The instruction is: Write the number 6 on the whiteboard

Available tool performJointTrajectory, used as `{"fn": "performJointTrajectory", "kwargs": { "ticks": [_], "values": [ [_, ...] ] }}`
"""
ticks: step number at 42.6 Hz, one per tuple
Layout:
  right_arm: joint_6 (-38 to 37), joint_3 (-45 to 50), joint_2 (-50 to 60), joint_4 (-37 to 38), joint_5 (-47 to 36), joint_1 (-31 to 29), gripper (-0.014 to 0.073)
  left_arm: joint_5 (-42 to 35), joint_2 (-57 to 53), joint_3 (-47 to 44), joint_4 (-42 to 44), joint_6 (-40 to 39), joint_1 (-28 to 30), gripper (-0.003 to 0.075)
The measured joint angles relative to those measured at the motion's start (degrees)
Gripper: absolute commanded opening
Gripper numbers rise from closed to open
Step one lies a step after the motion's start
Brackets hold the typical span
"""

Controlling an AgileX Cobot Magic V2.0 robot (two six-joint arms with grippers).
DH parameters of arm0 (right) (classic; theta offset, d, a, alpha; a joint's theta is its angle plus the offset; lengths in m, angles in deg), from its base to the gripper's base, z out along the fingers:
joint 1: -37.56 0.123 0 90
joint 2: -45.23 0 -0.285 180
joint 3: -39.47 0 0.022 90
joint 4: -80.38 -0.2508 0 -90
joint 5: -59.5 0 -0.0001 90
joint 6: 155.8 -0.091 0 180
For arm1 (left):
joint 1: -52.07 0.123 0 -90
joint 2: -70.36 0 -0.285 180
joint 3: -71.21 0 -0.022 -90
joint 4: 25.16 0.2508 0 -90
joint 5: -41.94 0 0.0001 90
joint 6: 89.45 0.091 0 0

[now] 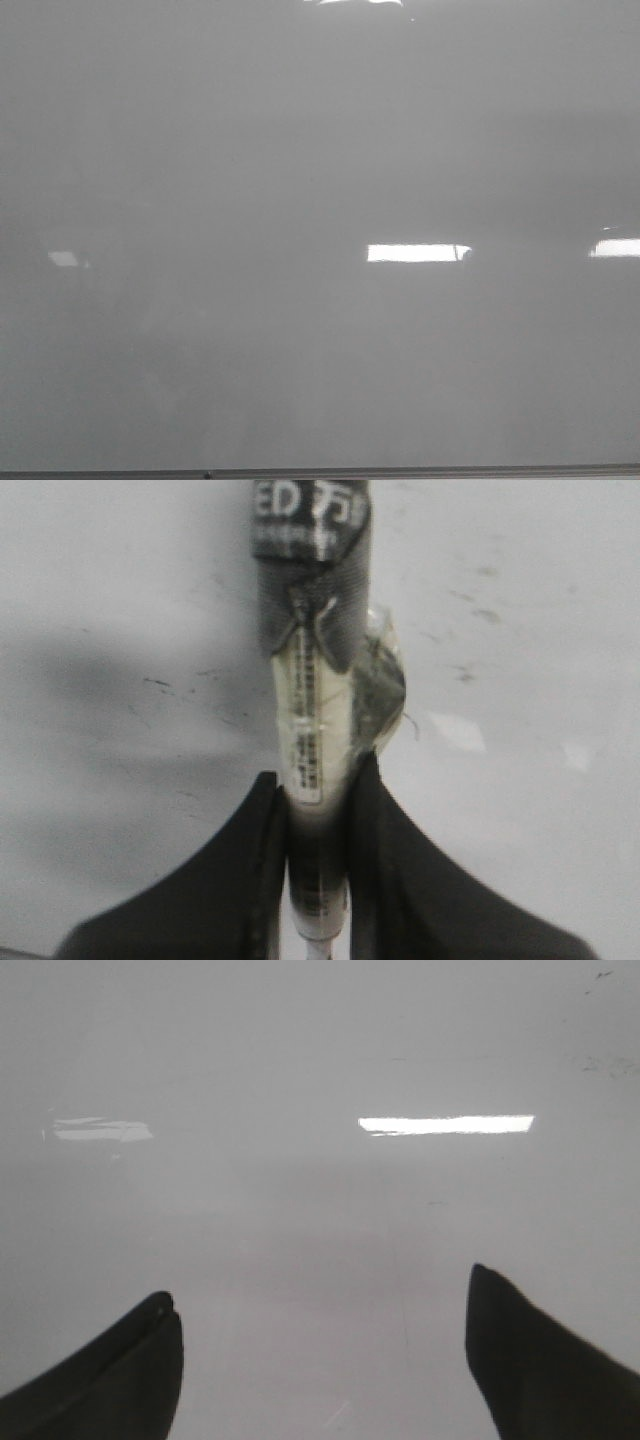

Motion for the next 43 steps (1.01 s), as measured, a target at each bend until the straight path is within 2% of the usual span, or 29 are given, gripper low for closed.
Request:
{"fn": "performJointTrajectory", "kwargs": {
  "ticks": [4,9,18,20,27,34,43],
  "values": [
    [0.0,0.0,0.0,0.0,1.24,0.1,0.0601,11.0,-0.52,5.33,1.35,5.01,-4.93,-0.002],
    [0.1,0.0,-0.03,0.0,2.63,0.36,0.0601,22.37,-0.52,10.42,1.68,16.26,-13.1,-0.002],
    [1.3,-0.46,-1.79,0.0,5.56,1.88,0.0601,37.01,-0.52,16.5,1.68,37.3,-31.41,-0.002],
    [2.52,-1.1,-2.53,0.0,6.66,2.97,0.0601,38.89,-0.52,17.24,1.68,39.7,-35.79,-0.002],
    [9.79,-4.76,-6.97,-0.79,11.83,9.45,0.0601,41.52,-0.63,18.15,2.63,43.68,-49.31,-0.002],
    [20.35,-9.5,-14.15,-3.83,19.81,18.91,0.0601,41.86,-0.63,18.18,7.72,44.06,-60.34,-0.002],
    [25.86,-16.38,-25.97,-6.86,23.06,30.43,0.0601,38.39,-0.63,18.18,9.29,44.28,-66.57,-0.002]
  ]
}}
